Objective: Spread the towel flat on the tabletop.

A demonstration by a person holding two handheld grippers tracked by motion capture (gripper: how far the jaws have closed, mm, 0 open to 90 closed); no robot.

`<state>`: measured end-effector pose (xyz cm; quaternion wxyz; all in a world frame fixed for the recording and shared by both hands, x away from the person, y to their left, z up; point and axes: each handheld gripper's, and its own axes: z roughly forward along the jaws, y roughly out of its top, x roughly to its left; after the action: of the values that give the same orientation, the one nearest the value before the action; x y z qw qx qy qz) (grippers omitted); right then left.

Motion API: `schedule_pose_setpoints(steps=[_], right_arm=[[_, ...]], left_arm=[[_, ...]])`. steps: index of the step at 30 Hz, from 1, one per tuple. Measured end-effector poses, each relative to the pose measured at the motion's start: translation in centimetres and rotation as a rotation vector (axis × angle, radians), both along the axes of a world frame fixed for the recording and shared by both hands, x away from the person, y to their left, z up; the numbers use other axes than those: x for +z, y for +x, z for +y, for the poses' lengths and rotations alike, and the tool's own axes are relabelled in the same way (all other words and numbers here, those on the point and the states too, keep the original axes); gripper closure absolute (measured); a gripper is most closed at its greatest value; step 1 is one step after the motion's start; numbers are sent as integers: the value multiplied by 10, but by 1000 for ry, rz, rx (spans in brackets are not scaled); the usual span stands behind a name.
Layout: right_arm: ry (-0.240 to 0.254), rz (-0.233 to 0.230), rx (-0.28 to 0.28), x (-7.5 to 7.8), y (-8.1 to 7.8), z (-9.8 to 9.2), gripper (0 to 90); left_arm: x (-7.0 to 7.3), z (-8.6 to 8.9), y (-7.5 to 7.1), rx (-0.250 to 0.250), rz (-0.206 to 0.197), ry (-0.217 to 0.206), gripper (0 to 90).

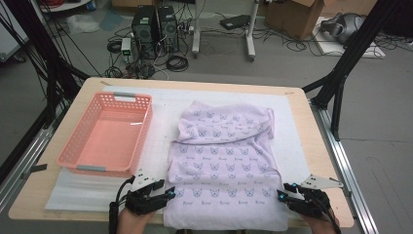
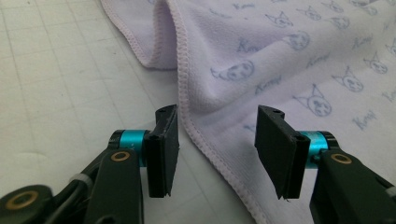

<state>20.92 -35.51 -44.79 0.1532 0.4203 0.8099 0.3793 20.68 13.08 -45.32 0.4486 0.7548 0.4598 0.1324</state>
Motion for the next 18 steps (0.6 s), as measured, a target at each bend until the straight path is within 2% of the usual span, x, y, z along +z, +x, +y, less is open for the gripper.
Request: schedule_pose_setpoints(steps=[2,4,5,6,7,8,9,10,15,18], right_arm=[[-13,-14,-2,0,0,0,641],[-8,-13,3,0,-1,-1,754],[-8,-8,10,0,-2,-1,812],[-3,0,28,1,-2,0,870],[-19,-3,26,1,-3,2,872],[-35,-9,27,2,-4,3,873],[-42,-6,34,3,-4,4,875],[-42,-2,33,3,-5,3,877],[-30,7,56,7,-18,-3,878],[-21,13,76,11,-30,-6,880]], left_arm=[[-2,1,-4,-4,-14,7,496],[-4,0,-8,-6,-44,16,508],[-5,-1,-10,-5,-66,41,545],[-6,-1,-12,-6,-93,79,616],[-6,-1,-13,-1,-94,81,691],[-4,1,-13,-16,-75,72,763],[-4,1,-14,-36,-69,76,877],[-3,0,-16,-41,-73,88,876],[1,8,-30,-82,-37,83,883],[5,14,-42,-100,-41,84,883]])
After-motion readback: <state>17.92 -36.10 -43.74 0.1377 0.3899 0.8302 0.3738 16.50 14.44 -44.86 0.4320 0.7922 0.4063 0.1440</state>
